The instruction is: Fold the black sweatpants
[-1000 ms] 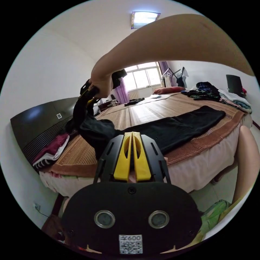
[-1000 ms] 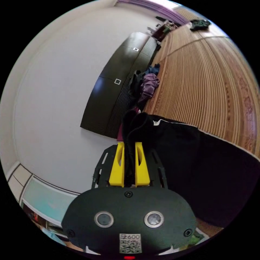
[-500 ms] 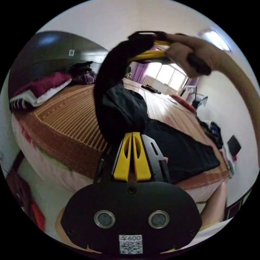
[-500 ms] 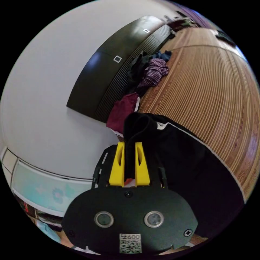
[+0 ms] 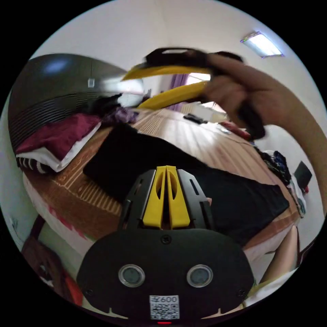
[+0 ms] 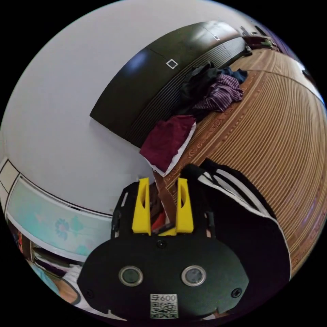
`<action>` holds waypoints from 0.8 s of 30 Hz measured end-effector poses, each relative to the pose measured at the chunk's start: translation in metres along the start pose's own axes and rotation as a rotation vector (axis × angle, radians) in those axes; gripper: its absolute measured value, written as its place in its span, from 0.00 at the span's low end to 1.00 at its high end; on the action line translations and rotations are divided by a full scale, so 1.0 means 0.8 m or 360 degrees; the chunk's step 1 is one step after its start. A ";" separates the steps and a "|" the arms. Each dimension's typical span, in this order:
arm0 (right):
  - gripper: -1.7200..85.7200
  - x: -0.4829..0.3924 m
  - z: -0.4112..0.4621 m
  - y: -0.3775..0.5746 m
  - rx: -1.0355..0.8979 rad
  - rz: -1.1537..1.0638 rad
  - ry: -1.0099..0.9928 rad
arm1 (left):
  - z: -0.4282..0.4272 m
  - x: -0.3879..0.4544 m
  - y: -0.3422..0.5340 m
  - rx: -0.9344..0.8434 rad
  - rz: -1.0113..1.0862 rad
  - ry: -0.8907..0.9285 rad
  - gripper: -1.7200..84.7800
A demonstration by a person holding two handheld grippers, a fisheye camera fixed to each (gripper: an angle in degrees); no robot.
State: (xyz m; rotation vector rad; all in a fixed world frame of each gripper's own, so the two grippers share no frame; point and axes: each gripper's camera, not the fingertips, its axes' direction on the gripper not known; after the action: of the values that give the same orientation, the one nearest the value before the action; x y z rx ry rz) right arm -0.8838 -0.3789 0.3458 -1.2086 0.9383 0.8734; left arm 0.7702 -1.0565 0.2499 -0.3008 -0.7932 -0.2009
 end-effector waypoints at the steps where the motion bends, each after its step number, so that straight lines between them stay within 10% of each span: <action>1: 0.12 0.015 -0.007 0.023 0.0012 -0.0040 0.0051 | -0.002 -0.026 -0.020 -0.0051 -0.0122 0.0060 0.03; 13: 0.06 0.179 0.056 0.300 -0.0442 -0.0308 0.0732 | -0.142 -0.033 -0.084 0.0084 -0.0823 0.0455 0.18; 24: 0.01 0.171 0.136 0.451 -0.0509 -0.0815 0.1030 | -0.153 0.193 -0.102 0.0024 -0.0891 0.0537 0.08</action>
State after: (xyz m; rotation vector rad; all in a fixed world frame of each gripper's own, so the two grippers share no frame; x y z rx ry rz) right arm -1.1527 -0.2114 0.1008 -1.9650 0.9366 0.2110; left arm 0.9344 -1.1847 0.2962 -0.0198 -0.5270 -0.7516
